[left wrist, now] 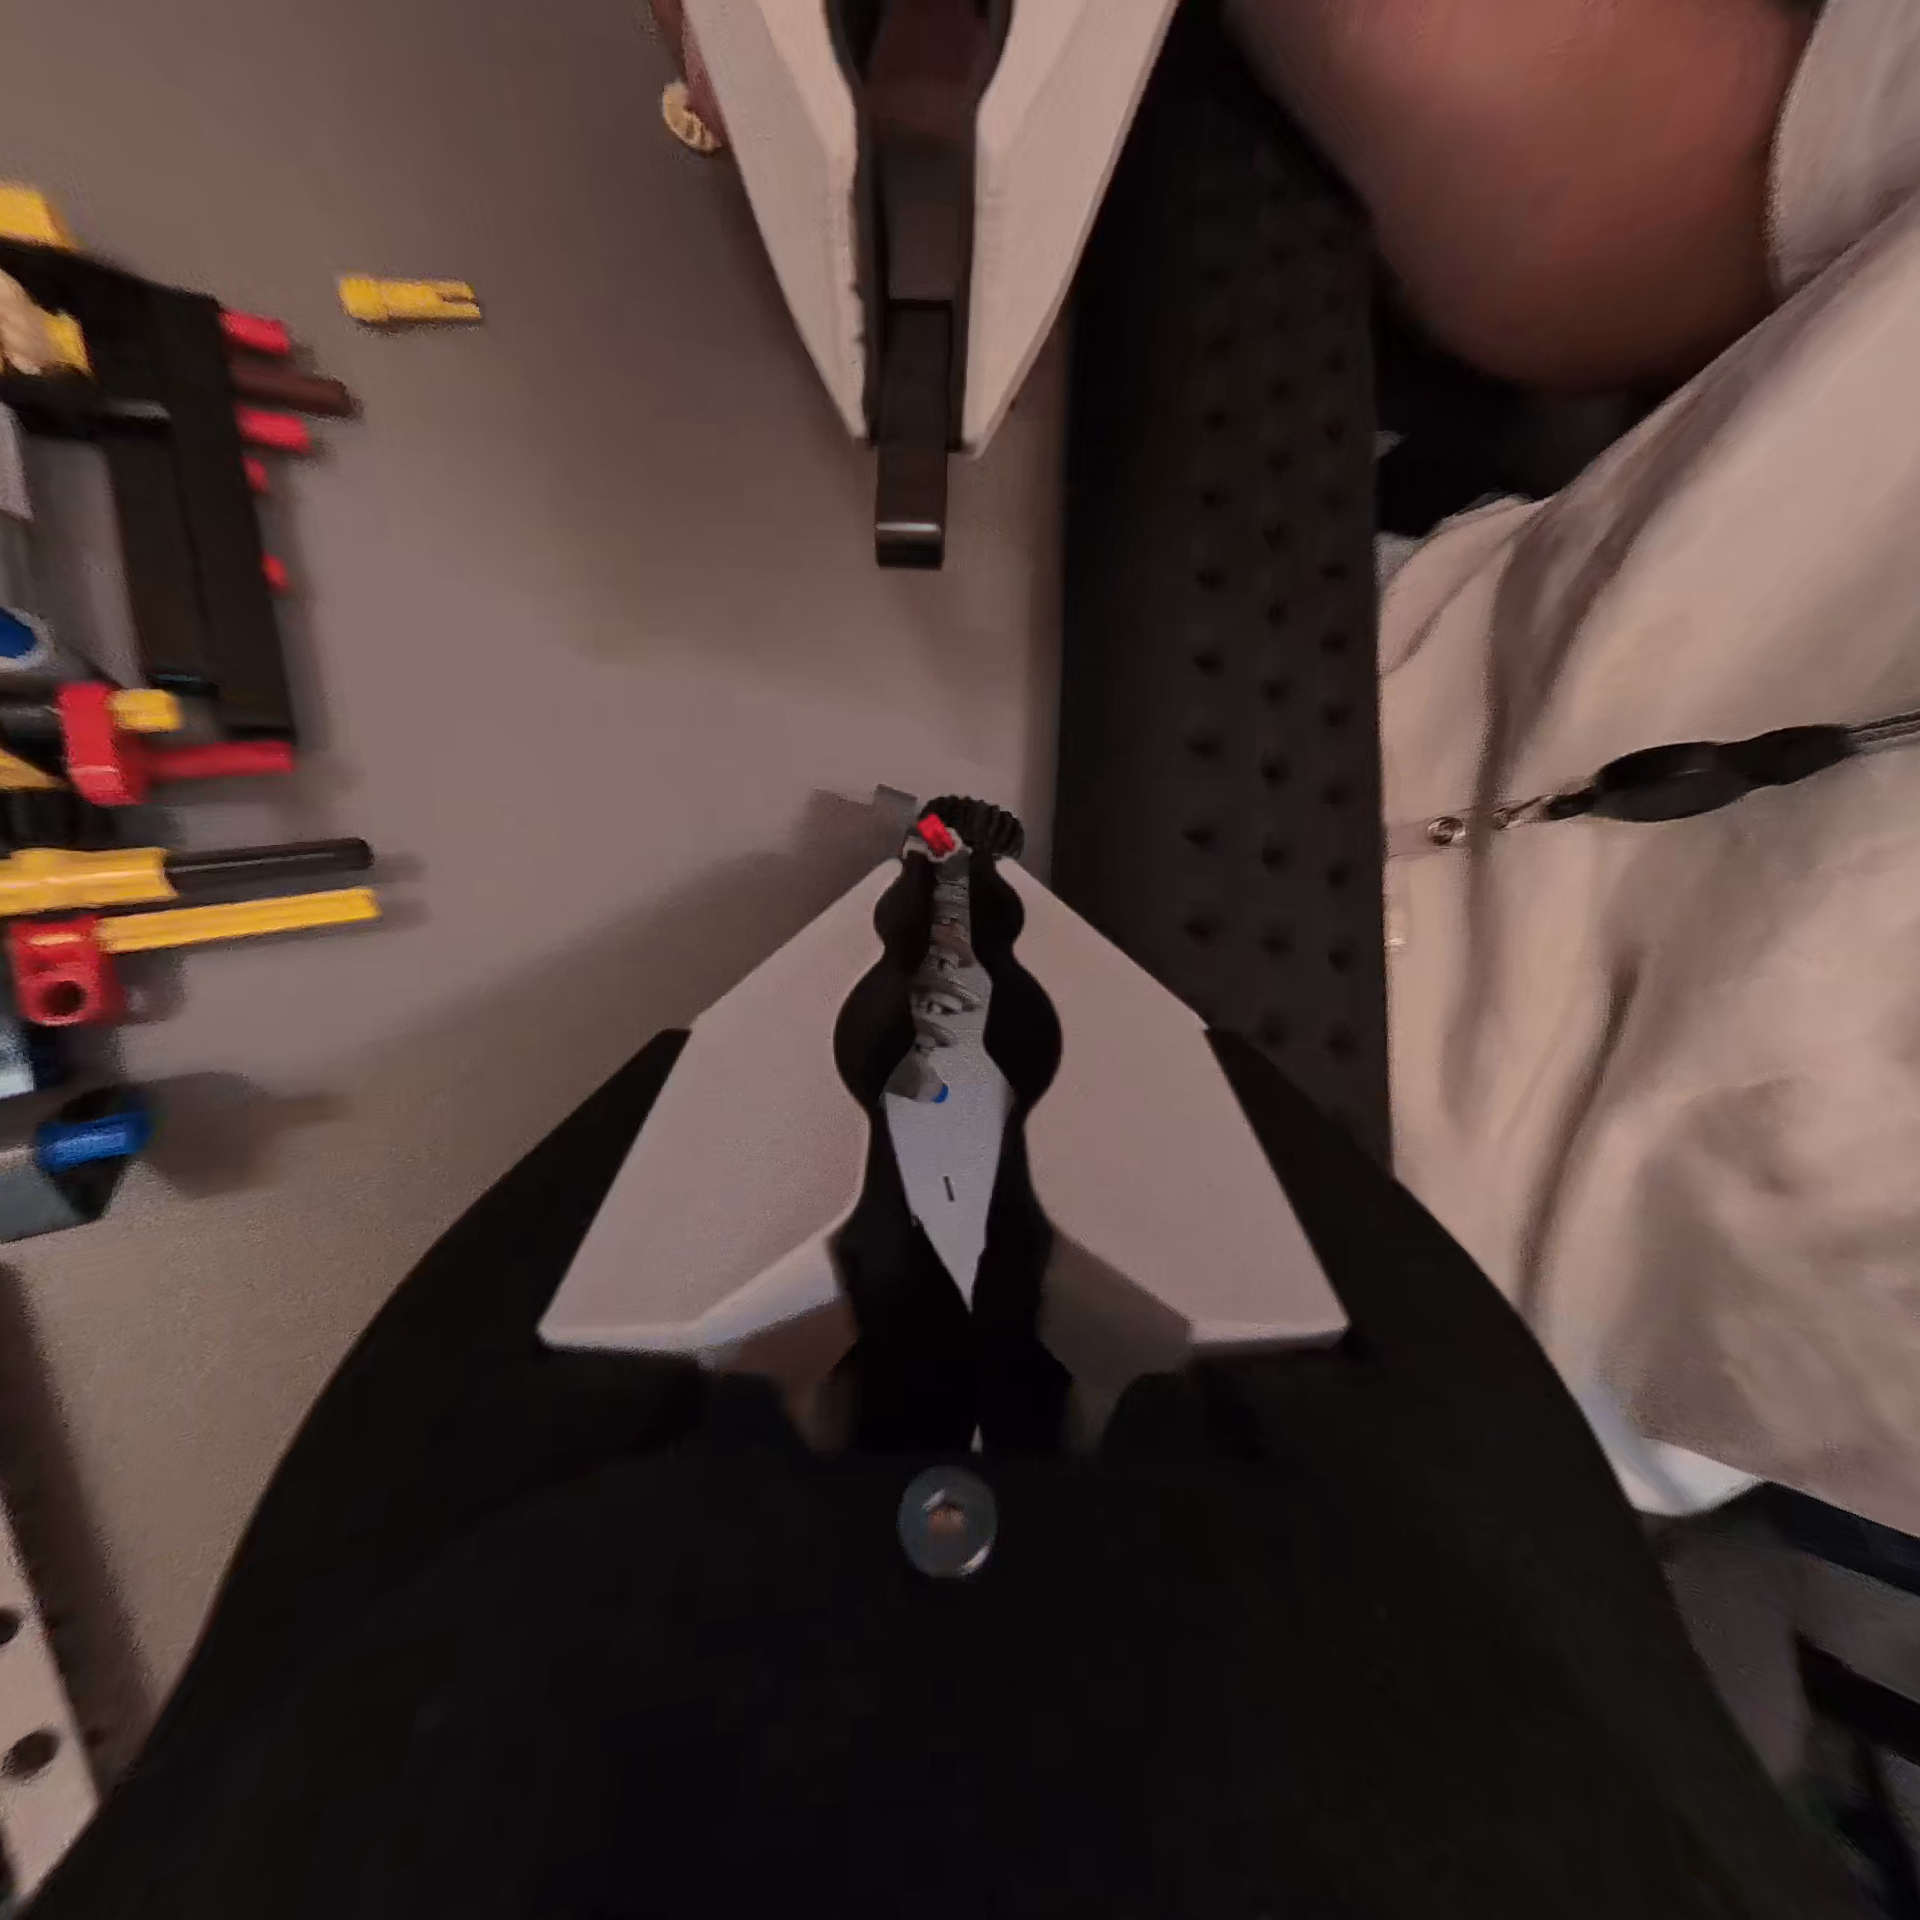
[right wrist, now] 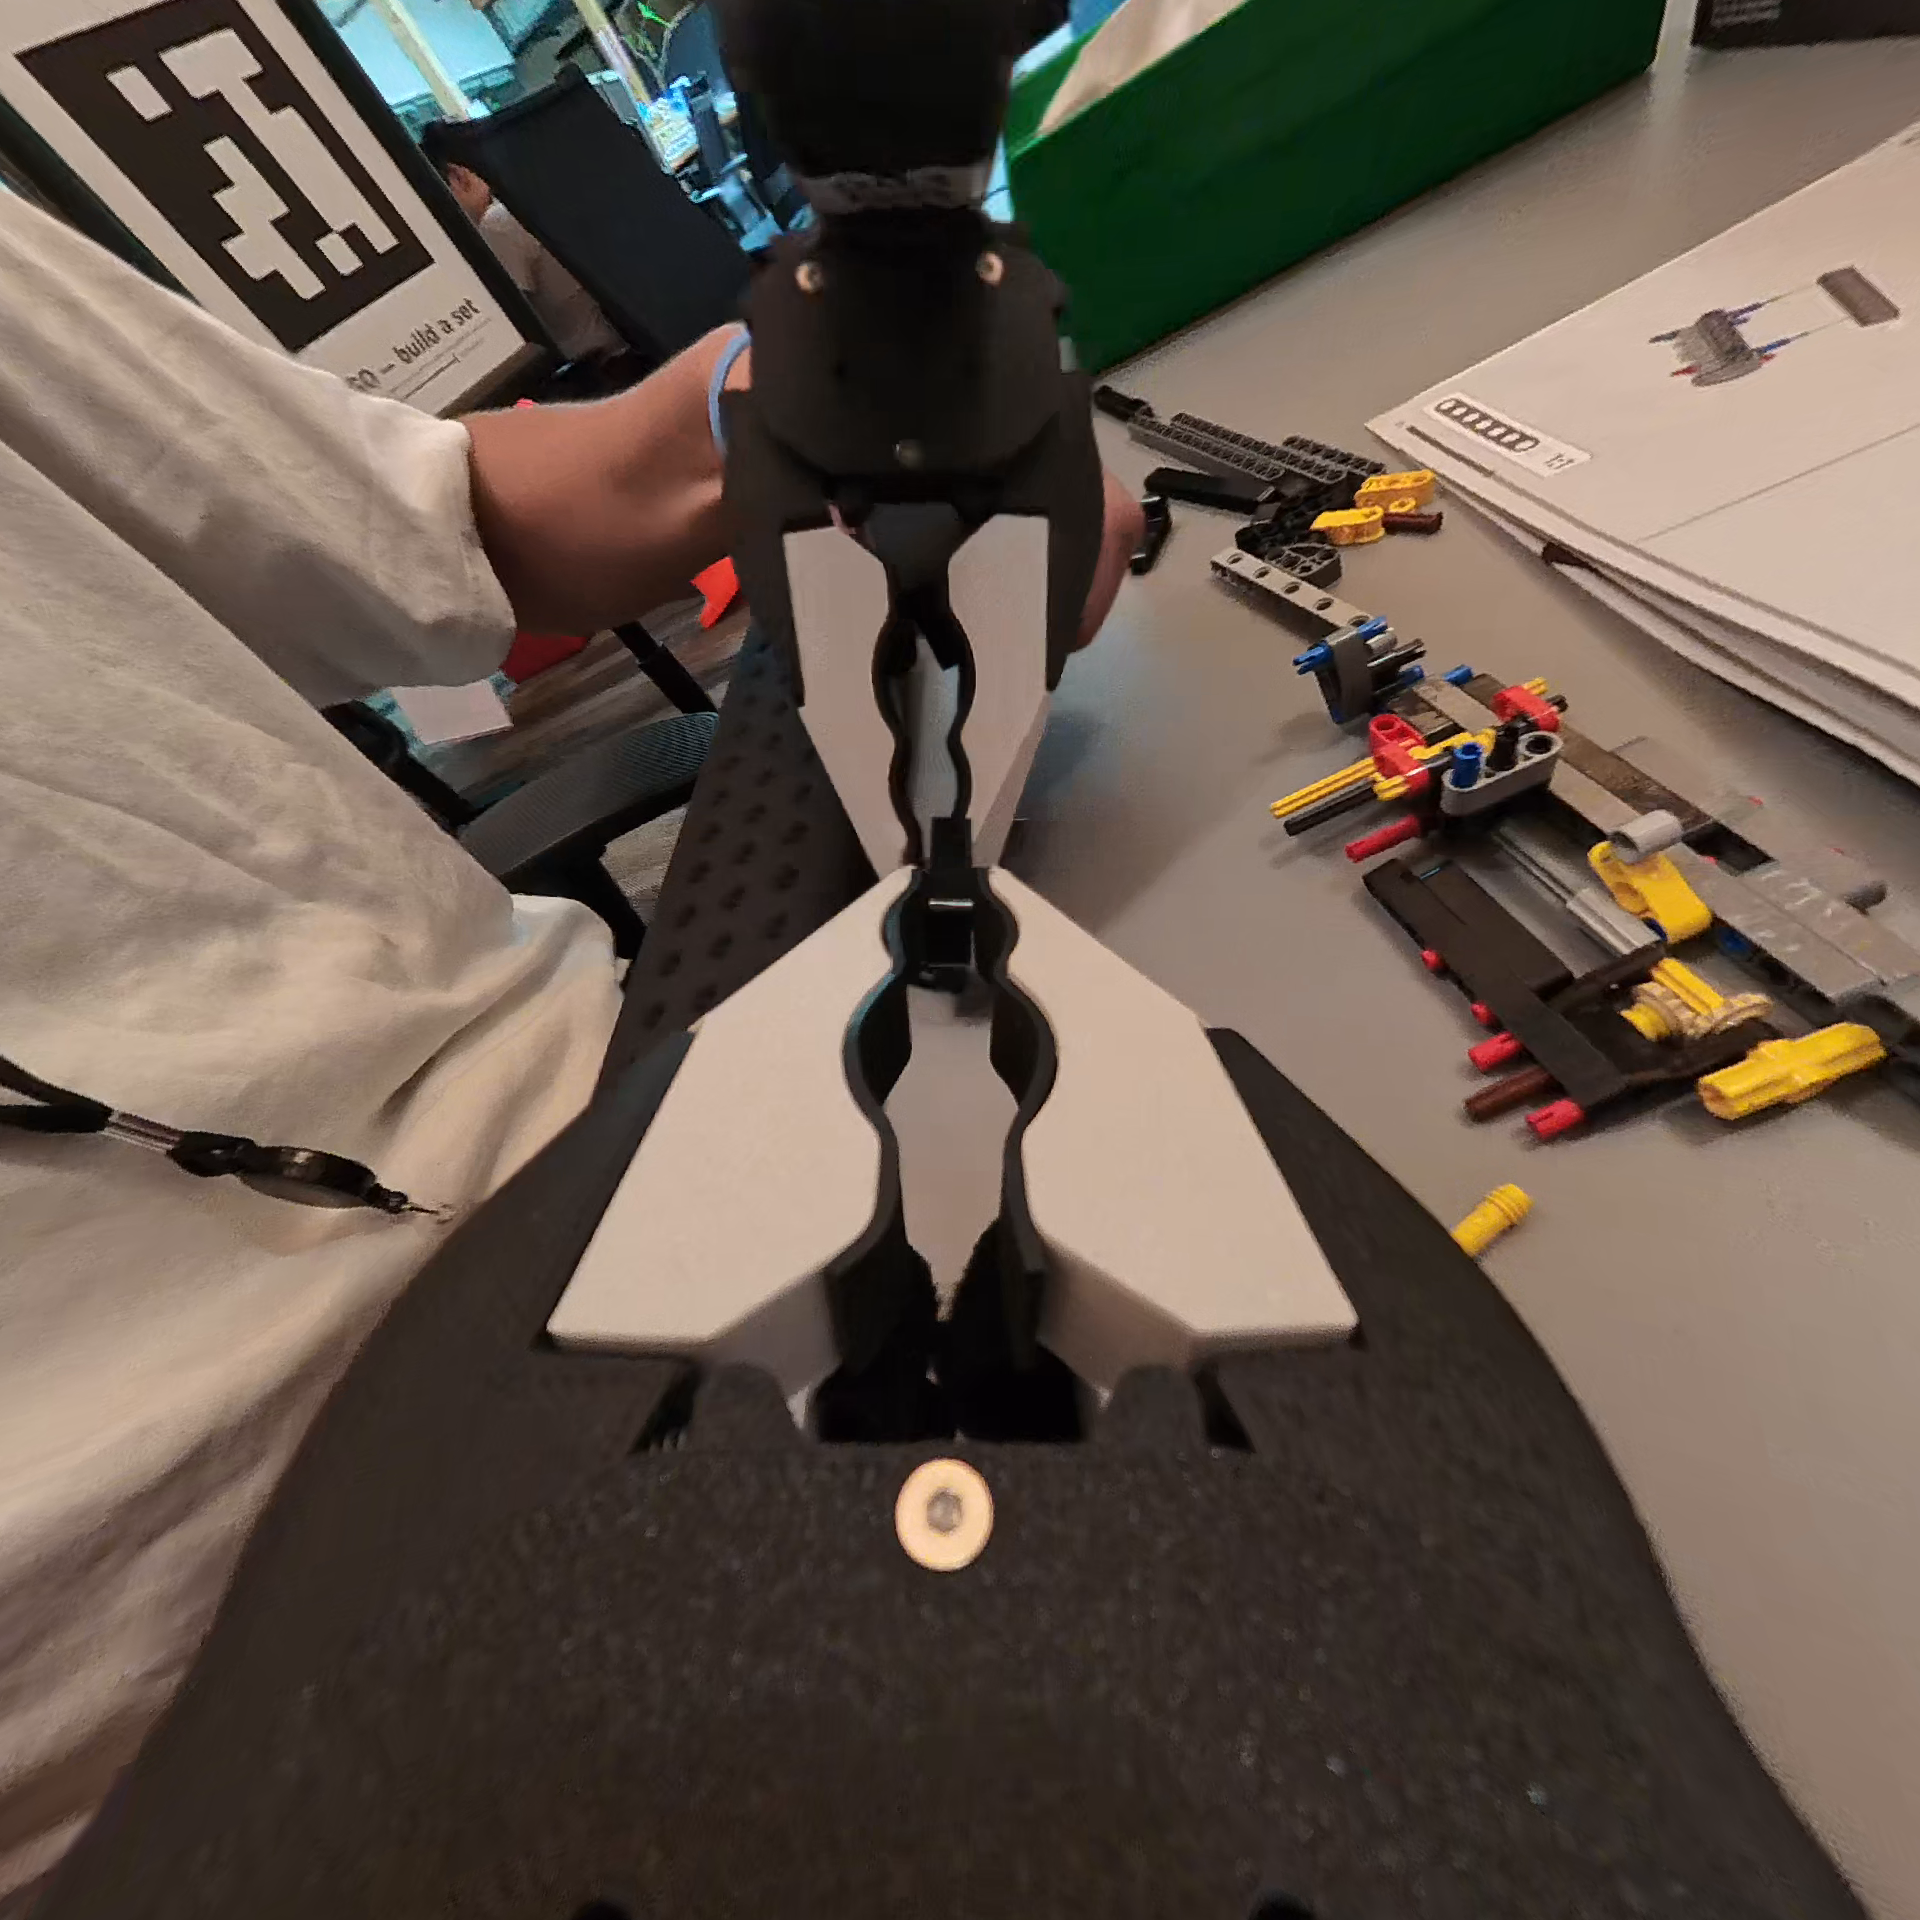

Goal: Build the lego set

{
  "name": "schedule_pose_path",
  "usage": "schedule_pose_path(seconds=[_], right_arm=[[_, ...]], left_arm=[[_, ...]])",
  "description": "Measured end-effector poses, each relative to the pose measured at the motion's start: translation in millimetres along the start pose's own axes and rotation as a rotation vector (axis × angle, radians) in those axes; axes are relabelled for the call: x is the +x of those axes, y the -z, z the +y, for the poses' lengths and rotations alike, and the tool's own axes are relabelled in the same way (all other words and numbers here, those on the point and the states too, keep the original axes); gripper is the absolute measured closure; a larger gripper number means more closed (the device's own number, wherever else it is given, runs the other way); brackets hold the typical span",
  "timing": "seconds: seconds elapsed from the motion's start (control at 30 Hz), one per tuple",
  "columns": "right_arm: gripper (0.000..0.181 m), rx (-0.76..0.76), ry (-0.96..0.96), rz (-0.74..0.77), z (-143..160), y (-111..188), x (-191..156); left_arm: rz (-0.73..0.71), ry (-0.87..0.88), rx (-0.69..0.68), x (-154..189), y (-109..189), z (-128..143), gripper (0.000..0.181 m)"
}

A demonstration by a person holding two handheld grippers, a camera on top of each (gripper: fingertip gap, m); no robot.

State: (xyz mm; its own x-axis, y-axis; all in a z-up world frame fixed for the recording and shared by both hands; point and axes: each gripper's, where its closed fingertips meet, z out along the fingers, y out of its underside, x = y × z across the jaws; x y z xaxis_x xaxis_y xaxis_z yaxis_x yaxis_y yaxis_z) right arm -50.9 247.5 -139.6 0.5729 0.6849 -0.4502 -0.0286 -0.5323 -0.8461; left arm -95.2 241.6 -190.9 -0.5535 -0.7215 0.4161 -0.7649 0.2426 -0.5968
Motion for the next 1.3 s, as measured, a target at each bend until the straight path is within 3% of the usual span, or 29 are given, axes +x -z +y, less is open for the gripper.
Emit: schedule_pose_path(seconds=[0.2,0.43,0.6,0.8,0.93,1.17,1.3], right_arm=[[0.174,0.003,-0.024,-0.048,0,-5,-7],[0.174,-0.051,0.092,0.014,9,-15,-6],[0.174,-0.093,0.039,0.053,16,-17,5],[0.174,-0.098,0.479,0.214,8,-18,7],[0.174,-0.027,0.281,0.211,-4,-12,16],[0.174,0.055,-0.322,-0.060,-6,-2,11],[0.174,0.072,-0.528,-0.146,-7,5,11]], left_arm=[[-0.226,-0.182,0.004,0,-1,-2,0.176],[-0.241,-0.130,0.098,-6,-7,-11,0.177],[-0.232,-0.087,0.132,-11,-3,-14,0.178],[-0.211,-0.041,0.156,-11,8,-21,0.179],[-0.256,-0.053,0.159,-16,22,-26,0.179],[-0.282,-0.142,0.113,-15,0,-19,0.179],[-0.302,-0.182,0.099,-15,-6,-19,0.178]])
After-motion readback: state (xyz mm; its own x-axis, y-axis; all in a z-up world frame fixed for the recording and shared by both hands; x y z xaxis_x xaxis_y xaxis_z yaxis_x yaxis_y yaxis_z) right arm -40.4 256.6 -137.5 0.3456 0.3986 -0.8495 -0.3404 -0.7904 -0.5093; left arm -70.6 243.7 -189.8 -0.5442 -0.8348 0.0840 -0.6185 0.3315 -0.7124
